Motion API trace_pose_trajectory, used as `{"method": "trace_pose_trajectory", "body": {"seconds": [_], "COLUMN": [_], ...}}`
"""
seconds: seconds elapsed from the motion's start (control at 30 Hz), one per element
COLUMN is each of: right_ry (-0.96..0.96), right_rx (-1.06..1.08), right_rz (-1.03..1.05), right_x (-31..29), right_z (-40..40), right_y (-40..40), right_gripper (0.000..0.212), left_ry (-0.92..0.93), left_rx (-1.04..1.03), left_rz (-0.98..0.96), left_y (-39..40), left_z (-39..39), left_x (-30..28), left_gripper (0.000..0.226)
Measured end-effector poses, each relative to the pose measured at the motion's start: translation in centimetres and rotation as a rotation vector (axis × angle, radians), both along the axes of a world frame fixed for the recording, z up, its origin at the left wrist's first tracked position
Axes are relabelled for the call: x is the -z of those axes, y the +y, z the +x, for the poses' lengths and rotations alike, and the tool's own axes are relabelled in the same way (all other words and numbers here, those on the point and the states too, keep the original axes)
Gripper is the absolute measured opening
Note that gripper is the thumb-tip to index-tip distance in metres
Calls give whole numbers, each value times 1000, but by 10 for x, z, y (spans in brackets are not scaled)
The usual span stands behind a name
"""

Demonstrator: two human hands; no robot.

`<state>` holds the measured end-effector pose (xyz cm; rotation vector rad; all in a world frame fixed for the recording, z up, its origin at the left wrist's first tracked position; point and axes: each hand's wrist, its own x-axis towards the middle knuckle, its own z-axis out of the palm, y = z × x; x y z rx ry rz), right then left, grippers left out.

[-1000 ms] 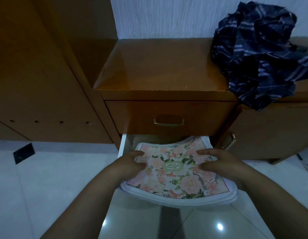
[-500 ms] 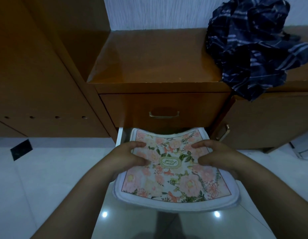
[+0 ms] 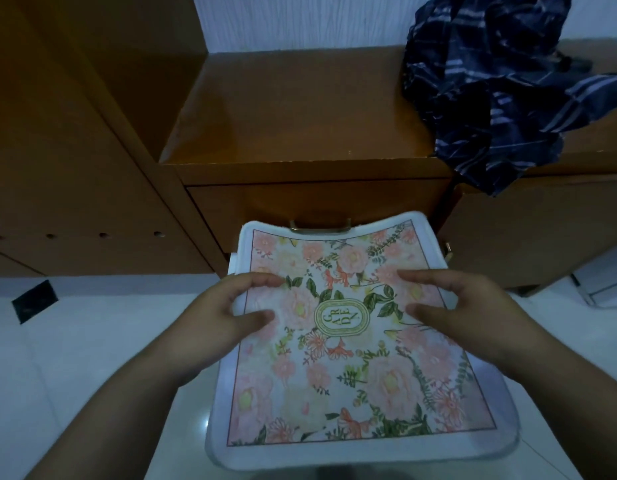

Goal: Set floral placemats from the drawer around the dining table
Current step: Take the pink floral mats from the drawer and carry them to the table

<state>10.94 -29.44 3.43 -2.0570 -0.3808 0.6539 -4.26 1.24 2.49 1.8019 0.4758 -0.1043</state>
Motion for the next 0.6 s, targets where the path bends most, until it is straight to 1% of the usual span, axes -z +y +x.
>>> {"method": "trace_pose_trajectory", "body": {"seconds": [0.07,0.2,0.27,0.33,0.4,0.47,0.53,0.6], "right_ry": [31,22,-12,-62,-175,-263,-307,-329], "right_rx": [22,-20,-3,43,58,59,68,81], "right_rz": [61,76,118,166,133,70,28,23], "right_x": [-7,-18,-25,-30,-29,-26,-23,-21], "right_z": [-2,-2,-2,-2,-3,-4,-4,-3], "right_y": [-2,-7,-7,-4,0,3,5,6], "right_gripper": [39,44,44,42,42,49,50,50], "left_ry": [-20,-57,-115,-174,-204,-220,-242,-242], "left_rx": [-7,64,38,-23,-85,-146,-187,-185], "left_rz": [-51,-46,-89,-87,-47,-3,-33,-59], "left_y": [0,2,3,0,-5,-11,-14,-15], "left_z": [-3,-8,-9,-6,0,4,5,5], "left_x": [-6,-20,-23,-23,-22,-20,-19,-18], "left_gripper": [46,52,55,55,52,53,55,55]}}
